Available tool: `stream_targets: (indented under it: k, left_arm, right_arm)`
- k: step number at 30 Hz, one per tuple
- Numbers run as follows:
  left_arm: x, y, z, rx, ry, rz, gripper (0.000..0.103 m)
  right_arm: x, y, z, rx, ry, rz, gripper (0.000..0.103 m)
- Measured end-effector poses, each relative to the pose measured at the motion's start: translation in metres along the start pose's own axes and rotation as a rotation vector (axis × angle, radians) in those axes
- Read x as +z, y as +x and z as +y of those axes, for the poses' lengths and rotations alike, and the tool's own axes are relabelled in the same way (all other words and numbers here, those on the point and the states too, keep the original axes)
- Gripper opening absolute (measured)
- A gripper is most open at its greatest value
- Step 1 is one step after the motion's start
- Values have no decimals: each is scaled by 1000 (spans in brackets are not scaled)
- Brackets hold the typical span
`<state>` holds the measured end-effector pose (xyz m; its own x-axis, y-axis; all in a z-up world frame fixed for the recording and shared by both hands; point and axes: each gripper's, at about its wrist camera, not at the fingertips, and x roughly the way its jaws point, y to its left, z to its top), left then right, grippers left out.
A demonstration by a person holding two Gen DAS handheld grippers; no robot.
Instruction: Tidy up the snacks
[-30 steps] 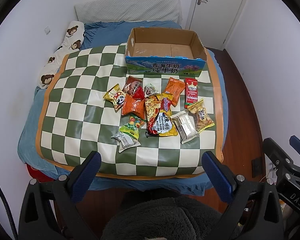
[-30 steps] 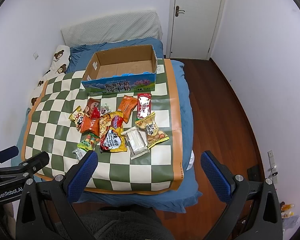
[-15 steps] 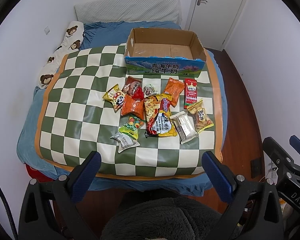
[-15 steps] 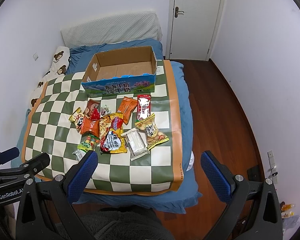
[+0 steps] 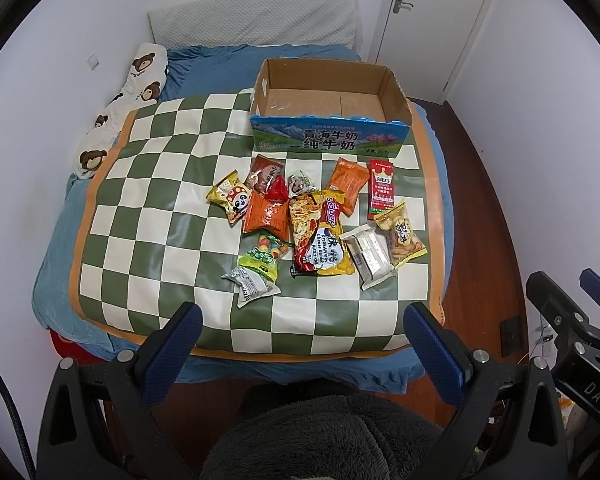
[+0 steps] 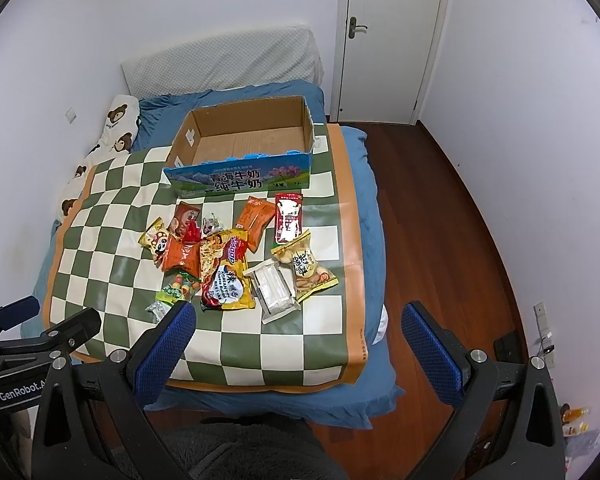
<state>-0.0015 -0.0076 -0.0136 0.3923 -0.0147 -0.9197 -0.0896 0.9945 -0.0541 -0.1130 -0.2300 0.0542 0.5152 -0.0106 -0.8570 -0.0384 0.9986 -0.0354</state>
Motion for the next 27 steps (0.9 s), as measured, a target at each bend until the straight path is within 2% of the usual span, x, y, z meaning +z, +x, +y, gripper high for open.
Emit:
stream_targets:
  k: [22,27]
  left_arm:
    - [-1,-2,2,-2,1,-3,103]
    - [16,-2,-4,1,6,1,103]
  right_arm:
    - [6,-3,3,10,-5,-17,103]
    - [6,-2,4,14,-1,-19,103]
